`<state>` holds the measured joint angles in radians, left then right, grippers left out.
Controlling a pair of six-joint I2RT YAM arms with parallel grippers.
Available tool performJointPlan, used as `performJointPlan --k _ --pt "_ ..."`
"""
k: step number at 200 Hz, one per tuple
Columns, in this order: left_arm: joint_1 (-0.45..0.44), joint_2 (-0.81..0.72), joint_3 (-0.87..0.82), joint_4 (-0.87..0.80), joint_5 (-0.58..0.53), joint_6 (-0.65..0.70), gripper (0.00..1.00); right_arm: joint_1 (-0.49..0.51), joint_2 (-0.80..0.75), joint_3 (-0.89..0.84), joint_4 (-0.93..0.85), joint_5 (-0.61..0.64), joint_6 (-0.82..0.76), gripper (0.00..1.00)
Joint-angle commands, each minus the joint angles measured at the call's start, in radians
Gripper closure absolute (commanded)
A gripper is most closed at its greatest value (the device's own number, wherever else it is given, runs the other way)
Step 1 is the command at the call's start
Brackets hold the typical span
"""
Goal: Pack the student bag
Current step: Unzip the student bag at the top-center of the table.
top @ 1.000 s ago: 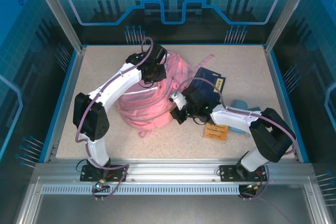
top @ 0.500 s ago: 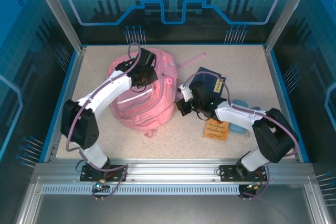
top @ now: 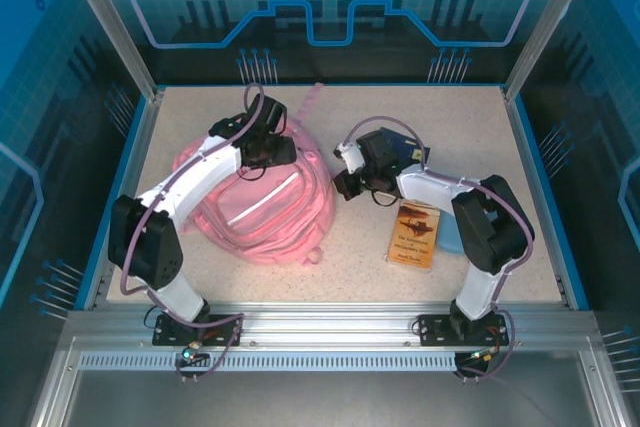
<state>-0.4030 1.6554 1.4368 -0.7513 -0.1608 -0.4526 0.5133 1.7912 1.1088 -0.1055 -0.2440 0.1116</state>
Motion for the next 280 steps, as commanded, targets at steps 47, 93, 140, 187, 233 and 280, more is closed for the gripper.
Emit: performJointPlan --k 47,93,140,187,233,280 --pt "-0.19 -0.09 -0.109 -0.134 -0.097 0.37 0.4 -0.055 0.06 0.095 -0.036 -0.066 -0.038 1.0" --pt "-0.197 -0.048 -0.141 -0.159 -0.092 0.417 0.47 -0.076 0.066 0.11 -0.042 -0.079 -0.033 1.0" --pt "-0.198 0.01 -0.159 -0.141 -0.053 0.435 0.45 -0.081 0.066 0.115 -0.042 -0.089 -0.028 1.0" --pt "-0.198 0.064 -0.162 -0.111 -0.043 0.45 0.46 -0.082 0.061 0.113 -0.049 -0.085 -0.03 1.0" --pt "-0.198 0.055 -0.173 -0.11 0.05 0.484 0.41 -0.085 0.052 0.108 -0.052 -0.079 -0.031 1.0" --pt "-0.198 0.047 -0.201 -0.07 -0.068 0.485 0.49 -0.087 0.046 0.103 -0.053 -0.074 -0.031 1.0"
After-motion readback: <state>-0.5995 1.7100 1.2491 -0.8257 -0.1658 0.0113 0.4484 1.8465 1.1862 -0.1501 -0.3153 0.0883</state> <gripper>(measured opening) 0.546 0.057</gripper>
